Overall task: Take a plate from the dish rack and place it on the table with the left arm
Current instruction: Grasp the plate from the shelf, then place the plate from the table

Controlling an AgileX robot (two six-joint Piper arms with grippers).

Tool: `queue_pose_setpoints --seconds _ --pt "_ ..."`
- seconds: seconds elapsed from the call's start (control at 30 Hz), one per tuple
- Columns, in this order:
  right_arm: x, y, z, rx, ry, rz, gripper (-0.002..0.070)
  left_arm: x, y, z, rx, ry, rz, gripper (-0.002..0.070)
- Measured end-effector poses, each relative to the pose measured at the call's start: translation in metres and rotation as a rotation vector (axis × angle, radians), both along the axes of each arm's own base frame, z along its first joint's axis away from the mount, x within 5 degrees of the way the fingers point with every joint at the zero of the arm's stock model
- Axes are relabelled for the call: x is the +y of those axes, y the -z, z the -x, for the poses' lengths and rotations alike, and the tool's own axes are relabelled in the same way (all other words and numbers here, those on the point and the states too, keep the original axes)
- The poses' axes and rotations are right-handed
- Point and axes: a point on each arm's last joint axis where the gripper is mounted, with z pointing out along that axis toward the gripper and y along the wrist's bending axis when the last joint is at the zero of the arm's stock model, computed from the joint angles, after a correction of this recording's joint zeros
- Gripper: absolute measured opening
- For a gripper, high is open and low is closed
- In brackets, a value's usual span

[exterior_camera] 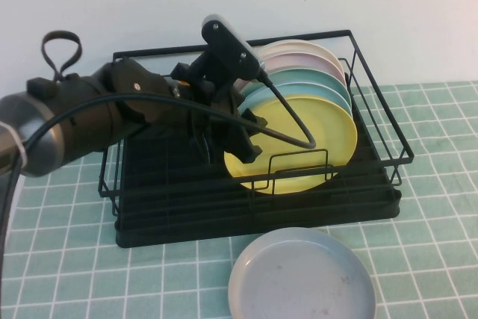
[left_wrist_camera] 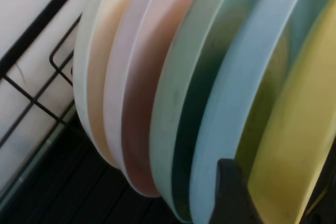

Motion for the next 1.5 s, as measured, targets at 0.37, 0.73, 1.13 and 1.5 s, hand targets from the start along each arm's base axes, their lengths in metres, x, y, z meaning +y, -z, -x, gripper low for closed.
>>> queue_pose_setpoints --seconds 0.37,0.73,1.13,1.5 --pt "0.0 0.0 0.0 0.0 0.0 0.0 -0.0002 -0.004 0.022 -0.011 0.06 -0.056 0.029 0.0286" --pt "0.0 0.0 0.0 0.0 0.0 0.0 -0.0002 -0.003 0.017 -0.012 0.028 -0.08 0.043 0.0065" --pt "0.0 0.0 0.0 0.0 0.0 0.0 -0.0002 0.023 -0.1 0.049 -0.194 -0.042 0.211 0.0056" --pt "0.0 0.0 0.0 0.0 0.0 0.0 -0.0002 0.068 -0.152 0.132 0.121 -0.004 0.411 0.0056"
